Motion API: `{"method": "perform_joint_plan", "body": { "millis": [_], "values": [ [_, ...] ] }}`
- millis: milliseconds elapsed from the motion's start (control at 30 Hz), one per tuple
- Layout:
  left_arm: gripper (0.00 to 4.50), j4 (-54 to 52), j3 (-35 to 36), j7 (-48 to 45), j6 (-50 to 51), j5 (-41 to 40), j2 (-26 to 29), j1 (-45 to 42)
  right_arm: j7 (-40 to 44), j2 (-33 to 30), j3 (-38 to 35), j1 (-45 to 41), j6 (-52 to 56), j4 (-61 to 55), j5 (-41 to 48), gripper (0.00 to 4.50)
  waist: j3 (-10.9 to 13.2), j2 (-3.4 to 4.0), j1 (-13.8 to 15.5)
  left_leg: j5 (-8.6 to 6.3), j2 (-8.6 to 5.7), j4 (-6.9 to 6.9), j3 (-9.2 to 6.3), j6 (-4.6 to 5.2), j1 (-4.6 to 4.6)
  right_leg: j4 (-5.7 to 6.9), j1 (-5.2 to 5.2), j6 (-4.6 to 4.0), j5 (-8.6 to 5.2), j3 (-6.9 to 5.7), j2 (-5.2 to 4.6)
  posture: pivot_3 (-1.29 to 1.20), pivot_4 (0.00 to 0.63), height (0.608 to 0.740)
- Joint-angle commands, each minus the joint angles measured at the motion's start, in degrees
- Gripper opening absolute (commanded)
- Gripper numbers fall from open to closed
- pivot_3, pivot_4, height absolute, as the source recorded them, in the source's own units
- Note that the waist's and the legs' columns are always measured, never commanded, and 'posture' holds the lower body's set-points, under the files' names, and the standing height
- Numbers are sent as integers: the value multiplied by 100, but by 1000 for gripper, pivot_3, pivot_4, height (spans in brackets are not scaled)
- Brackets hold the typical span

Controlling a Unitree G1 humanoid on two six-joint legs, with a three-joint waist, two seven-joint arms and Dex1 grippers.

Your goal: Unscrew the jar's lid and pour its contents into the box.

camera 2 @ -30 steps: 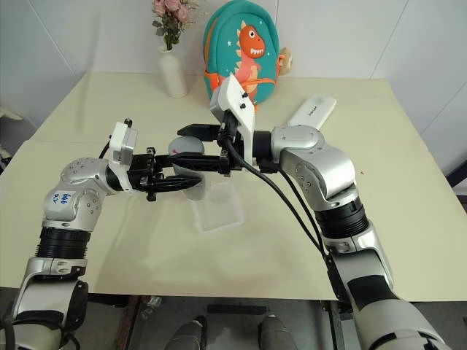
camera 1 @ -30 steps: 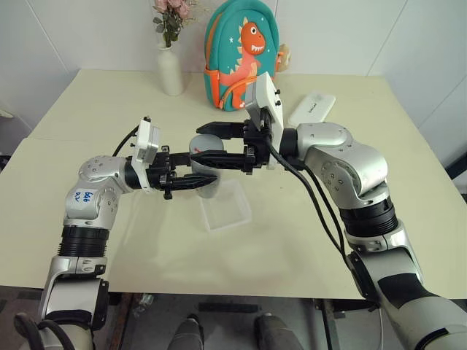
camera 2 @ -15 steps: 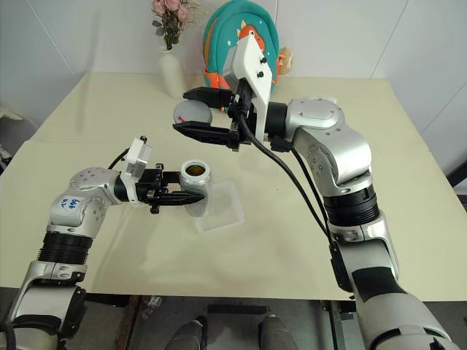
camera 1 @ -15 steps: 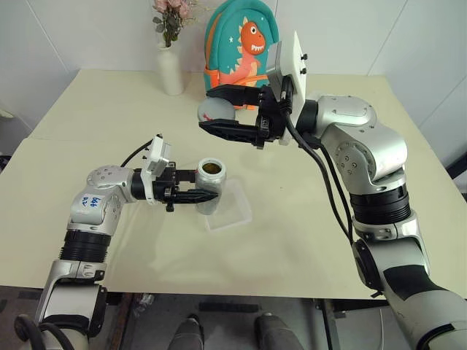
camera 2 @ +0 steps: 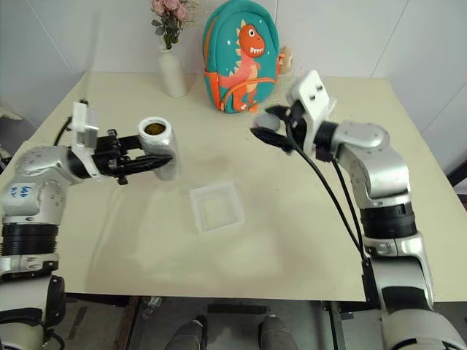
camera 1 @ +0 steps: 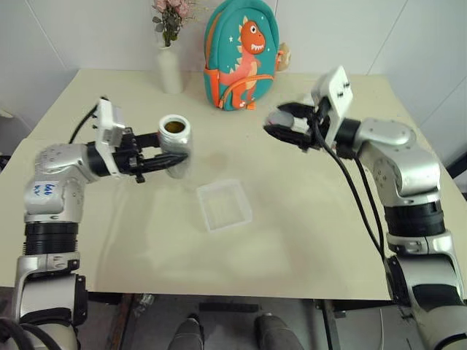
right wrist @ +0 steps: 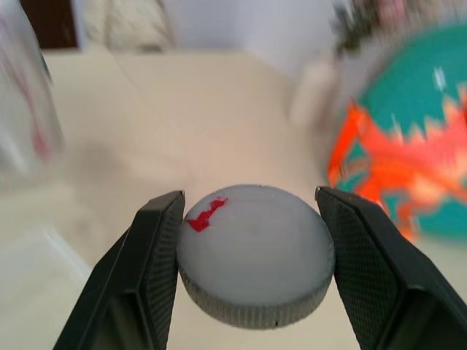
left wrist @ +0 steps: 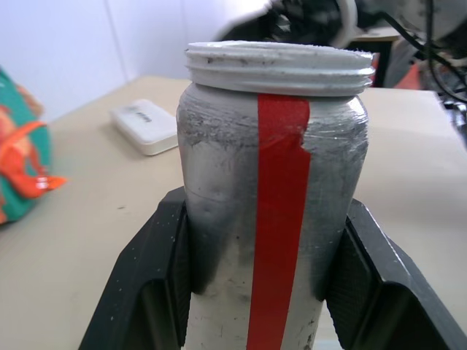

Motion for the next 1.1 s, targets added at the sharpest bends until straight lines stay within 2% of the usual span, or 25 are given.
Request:
{"method": "perform_joint_plan", "body": {
  "millis": [33, 133, 267, 567, 767, 1100],
  "values": [
    [1981, 233, 305, 312, -467, 158, 124, -177, -254, -131, -226, 576, 255, -673, 21, 2542, 0, 0, 9, 0, 0, 2, 0, 0, 0, 1, -1, 0, 0, 0, 0, 0, 150, 740],
    [1981, 343, 314, 402, -644, 230, 132, -202, -406, -110, -348, 923, 354, -884, 83, 2542, 0, 0, 4, 0, -1, 6, 4, 0, -1, 3, 0, 0, 0, 3, -1, 0, 150, 740],
    [1981, 273, 257, 491, -831, 292, 53, -117, -894, -74, -595, 2368, 199, -963, -179, 2542, -7, -11, 53, 0, 0, 7, -1, 1, 0, 1, 6, 0, 0, -2, 1, 0, 150, 740],
    [1981, 540, 15, 432, -1143, 449, -98, -374, -934, -79, -734, 3199, -164, -976, -225, 2542, -3, -7, 5, 10, -4, 18, 6, 15, 10, 14, 12, 5, 9, 8, 4, 0, 150, 740],
    [1981, 747, -121, 379, -1421, 588, -128, -605, -871, -110, -751, 3230, -286, -1037, -199, 4471, -3, -7, 25, 12, -5, 21, 5, 14, 7, 13, 13, 8, 11, 9, 3, 0, 150, 740],
    [1981, 1705, -755, 446, -3567, 1826, -162, -1226, 709, -1015, -1303, 3684, -637, -2057, 757, 4471, -3, -7, 52, 11, -6, 20, 3, 14, 11, -8, 31, 13, 14, 5, 3, 0, 150, 740]
  ]
}}
